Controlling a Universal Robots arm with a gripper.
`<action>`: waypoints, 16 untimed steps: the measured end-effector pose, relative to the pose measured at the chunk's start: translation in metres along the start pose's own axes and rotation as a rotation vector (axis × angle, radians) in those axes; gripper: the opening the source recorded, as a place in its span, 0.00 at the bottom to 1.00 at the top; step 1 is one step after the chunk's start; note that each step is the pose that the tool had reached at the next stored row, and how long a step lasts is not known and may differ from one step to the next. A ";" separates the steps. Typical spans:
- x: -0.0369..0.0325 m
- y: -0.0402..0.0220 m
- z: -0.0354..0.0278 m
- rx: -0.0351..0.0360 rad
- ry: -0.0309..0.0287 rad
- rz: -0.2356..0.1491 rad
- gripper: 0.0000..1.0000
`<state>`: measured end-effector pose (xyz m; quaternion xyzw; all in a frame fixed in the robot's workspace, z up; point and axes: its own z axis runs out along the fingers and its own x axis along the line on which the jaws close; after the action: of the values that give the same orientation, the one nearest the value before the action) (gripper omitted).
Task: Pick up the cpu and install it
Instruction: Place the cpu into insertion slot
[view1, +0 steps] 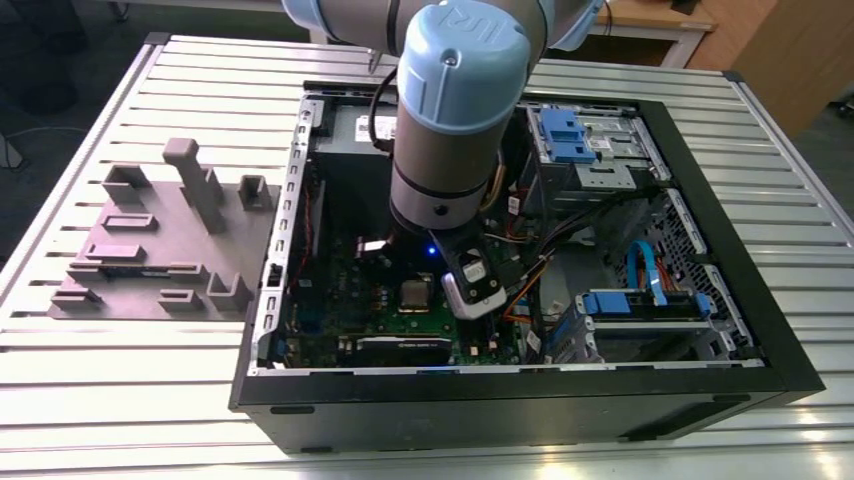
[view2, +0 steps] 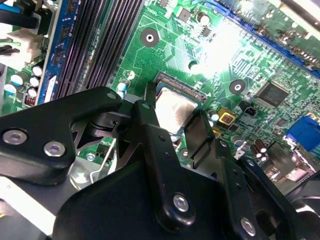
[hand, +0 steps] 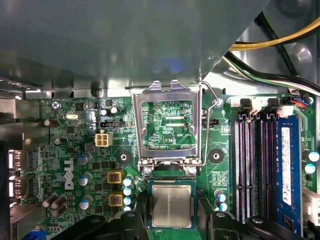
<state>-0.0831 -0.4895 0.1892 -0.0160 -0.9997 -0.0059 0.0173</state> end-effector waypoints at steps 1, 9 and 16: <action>0.0000 -0.0002 0.0000 0.0002 0.0000 0.000 0.47; -0.0001 -0.0009 0.0011 0.0007 0.0002 -0.003 0.47; -0.0001 -0.0009 0.0014 0.0008 -0.0003 -0.003 0.47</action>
<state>-0.0831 -0.4904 0.1878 -0.0144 -0.9997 -0.0056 0.0172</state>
